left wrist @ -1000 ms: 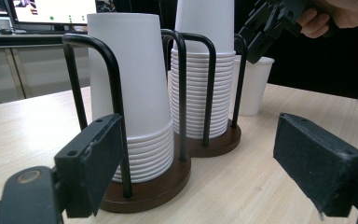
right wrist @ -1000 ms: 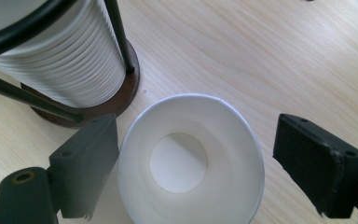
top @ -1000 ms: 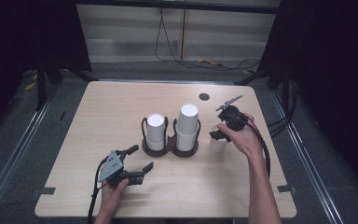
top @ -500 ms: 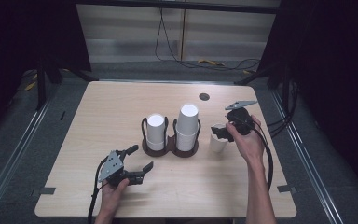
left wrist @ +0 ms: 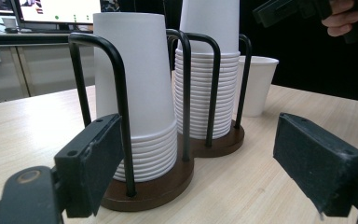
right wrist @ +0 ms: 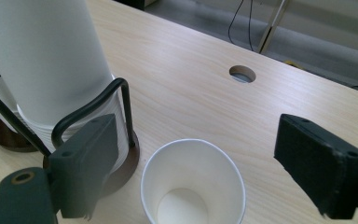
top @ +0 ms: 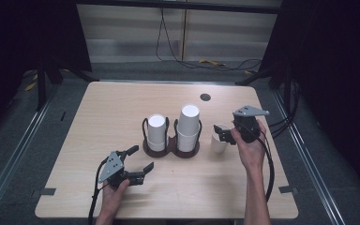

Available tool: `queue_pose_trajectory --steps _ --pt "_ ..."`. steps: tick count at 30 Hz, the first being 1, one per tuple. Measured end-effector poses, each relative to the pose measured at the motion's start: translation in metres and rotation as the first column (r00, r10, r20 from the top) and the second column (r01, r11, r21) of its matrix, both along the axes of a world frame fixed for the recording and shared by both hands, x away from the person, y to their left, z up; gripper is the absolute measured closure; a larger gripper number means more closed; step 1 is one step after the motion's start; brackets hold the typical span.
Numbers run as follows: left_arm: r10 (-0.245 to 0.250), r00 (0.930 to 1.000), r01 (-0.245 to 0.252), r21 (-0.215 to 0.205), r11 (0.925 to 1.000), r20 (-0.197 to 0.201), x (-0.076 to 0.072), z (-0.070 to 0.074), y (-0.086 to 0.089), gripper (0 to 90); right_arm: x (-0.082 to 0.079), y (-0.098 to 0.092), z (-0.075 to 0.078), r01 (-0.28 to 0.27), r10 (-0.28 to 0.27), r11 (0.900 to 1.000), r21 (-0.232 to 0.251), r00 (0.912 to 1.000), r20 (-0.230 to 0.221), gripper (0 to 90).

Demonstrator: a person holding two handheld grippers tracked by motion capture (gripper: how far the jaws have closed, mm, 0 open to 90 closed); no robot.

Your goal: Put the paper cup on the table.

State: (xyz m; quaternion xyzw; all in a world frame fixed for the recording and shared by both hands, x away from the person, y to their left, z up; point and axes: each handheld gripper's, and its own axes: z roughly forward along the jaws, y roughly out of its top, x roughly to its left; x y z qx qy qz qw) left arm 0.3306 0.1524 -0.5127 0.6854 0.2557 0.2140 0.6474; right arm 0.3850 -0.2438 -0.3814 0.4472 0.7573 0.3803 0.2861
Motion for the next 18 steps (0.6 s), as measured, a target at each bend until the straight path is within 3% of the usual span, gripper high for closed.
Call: queue_pose_trajectory --steps 3,6,7,9,14,18 --pt "0.003 1.0000 -0.003 -0.003 1.0000 -0.001 0.000 0.000 0.000 15.8 -0.006 0.002 0.000 0.004 -0.004 1.000 0.017 0.9998 0.018 13.4" --pt "0.005 1.0000 -0.005 -0.003 1.0000 -0.001 0.000 0.000 0.000 15.8 -0.016 0.005 0.002 0.036 -0.039 0.999 0.034 0.9935 0.106 13.9" --pt "0.005 1.0000 -0.005 0.002 1.0000 0.002 0.000 0.000 0.000 15.8 -0.019 0.005 0.002 0.023 -0.029 0.998 0.055 0.9915 0.127 13.8" --pt "0.012 0.9999 -0.012 -0.003 0.9999 -0.002 0.000 0.000 -0.001 15.8 -0.024 0.006 0.000 0.014 -0.027 0.995 0.097 0.9904 0.135 13.5" --pt "0.018 0.9998 -0.018 -0.006 0.9998 -0.009 0.000 0.000 0.000 15.8 -0.036 0.013 -0.009 0.014 -0.035 0.993 0.119 0.9838 0.176 13.3" --pt "0.025 0.9997 -0.025 -0.003 0.9997 -0.007 -0.001 0.000 -0.001 15.8 -0.047 0.019 -0.018 0.032 -0.055 0.991 0.131 0.9838 0.171 13.4"
